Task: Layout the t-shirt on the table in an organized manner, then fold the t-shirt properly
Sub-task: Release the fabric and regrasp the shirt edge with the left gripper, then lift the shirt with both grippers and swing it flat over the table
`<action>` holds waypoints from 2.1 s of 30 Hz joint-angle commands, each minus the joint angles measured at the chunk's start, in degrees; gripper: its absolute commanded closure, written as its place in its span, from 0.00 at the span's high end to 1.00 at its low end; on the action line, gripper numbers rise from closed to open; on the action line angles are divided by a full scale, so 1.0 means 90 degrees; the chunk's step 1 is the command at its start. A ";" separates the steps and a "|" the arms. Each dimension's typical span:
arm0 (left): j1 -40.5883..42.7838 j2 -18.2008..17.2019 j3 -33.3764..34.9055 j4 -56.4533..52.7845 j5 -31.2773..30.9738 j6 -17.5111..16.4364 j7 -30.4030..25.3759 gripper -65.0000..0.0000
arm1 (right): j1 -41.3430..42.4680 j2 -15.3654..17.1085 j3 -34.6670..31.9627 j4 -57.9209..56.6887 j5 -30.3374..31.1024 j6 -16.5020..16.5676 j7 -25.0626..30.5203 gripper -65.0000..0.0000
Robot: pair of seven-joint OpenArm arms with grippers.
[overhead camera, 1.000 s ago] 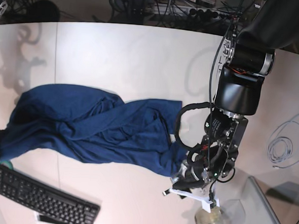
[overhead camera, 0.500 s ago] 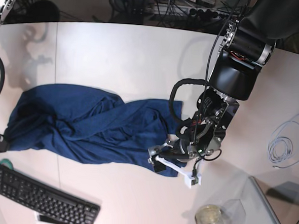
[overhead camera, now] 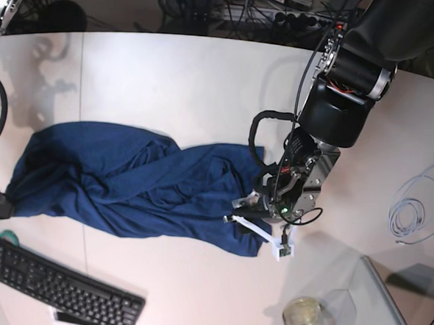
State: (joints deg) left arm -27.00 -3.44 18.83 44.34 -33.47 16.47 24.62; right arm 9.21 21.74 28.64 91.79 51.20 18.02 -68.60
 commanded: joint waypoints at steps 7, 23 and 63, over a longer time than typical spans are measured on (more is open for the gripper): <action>-0.0726 0.0143 0.0032 -0.0643 0.0012 -0.0028 -0.0260 0.29 | 0.0124 0.0120 0.0046 0.0102 0.0138 0.0025 0.0125 0.00; 0.0036 -0.0589 -0.1130 0.3479 0.0003 0.0021 0.1528 0.00 | -0.0638 0.0256 0.0055 0.0170 0.0138 0.0034 0.0125 0.00; 0.0231 -0.1439 -0.2107 0.5853 -0.0007 -0.0028 0.1811 0.00 | -0.0413 0.1096 0.1433 0.2290 -0.1542 0.0757 0.0985 0.00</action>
State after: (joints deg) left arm -20.73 -15.44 0.67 95.00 -33.28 17.08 44.45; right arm 3.90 29.32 40.69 111.42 37.19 24.93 -61.25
